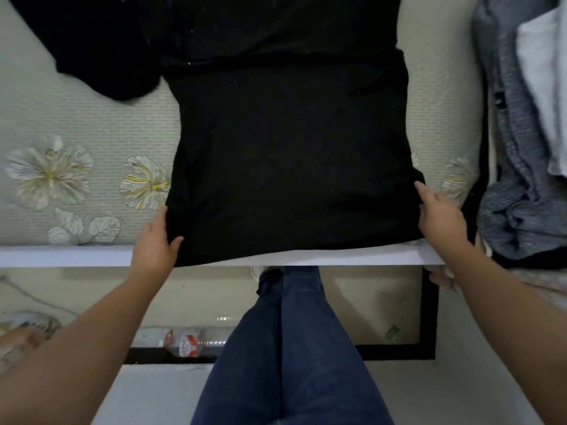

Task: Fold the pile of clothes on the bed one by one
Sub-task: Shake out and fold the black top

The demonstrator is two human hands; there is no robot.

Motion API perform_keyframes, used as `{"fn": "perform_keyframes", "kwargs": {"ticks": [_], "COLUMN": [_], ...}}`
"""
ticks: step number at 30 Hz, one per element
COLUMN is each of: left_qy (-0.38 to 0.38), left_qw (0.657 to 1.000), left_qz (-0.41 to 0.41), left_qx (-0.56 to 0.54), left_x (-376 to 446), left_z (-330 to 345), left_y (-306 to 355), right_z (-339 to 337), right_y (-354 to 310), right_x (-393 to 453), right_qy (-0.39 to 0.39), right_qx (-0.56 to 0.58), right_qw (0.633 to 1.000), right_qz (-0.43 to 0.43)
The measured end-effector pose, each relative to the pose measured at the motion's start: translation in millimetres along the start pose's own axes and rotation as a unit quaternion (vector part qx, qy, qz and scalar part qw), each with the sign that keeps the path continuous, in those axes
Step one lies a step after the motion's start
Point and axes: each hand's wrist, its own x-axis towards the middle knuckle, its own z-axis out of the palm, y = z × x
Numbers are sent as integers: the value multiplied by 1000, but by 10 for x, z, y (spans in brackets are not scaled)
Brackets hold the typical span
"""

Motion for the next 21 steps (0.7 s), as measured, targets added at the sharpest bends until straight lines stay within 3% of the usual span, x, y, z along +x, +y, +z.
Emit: {"fn": "perform_keyframes", "kwargs": {"ticks": [5,7,9,12,14,15,18,21], "left_qy": [-4,-4,-26,-68,-77,-63,-6,38], "left_qw": [993,988,979,929,901,904,924,922], "left_qz": [30,53,72,125,129,128,133,216], "left_qx": [112,143,192,341,407,404,358,320], "left_x": [-130,-207,-265,-302,-313,-302,-248,-212], "left_z": [216,235,206,135,80,63,-58,-229], "left_y": [134,122,65,-9,12,26,82,86], "right_z": [229,281,327,434,565,595,739,678], "right_y": [-105,-87,-39,-34,-161,-231,-314,-327], "right_x": [-157,-268,-355,-455,-464,-460,-334,-340], "right_qy": [9,92,166,114,27,-7,-5,-24], "right_qx": [-73,-110,-198,-295,-322,-348,-359,-337], "right_qw": [997,987,937,876,885,891,902,910], "right_qz": [29,-75,-234,-365,-336,-290,-242,-239]}}
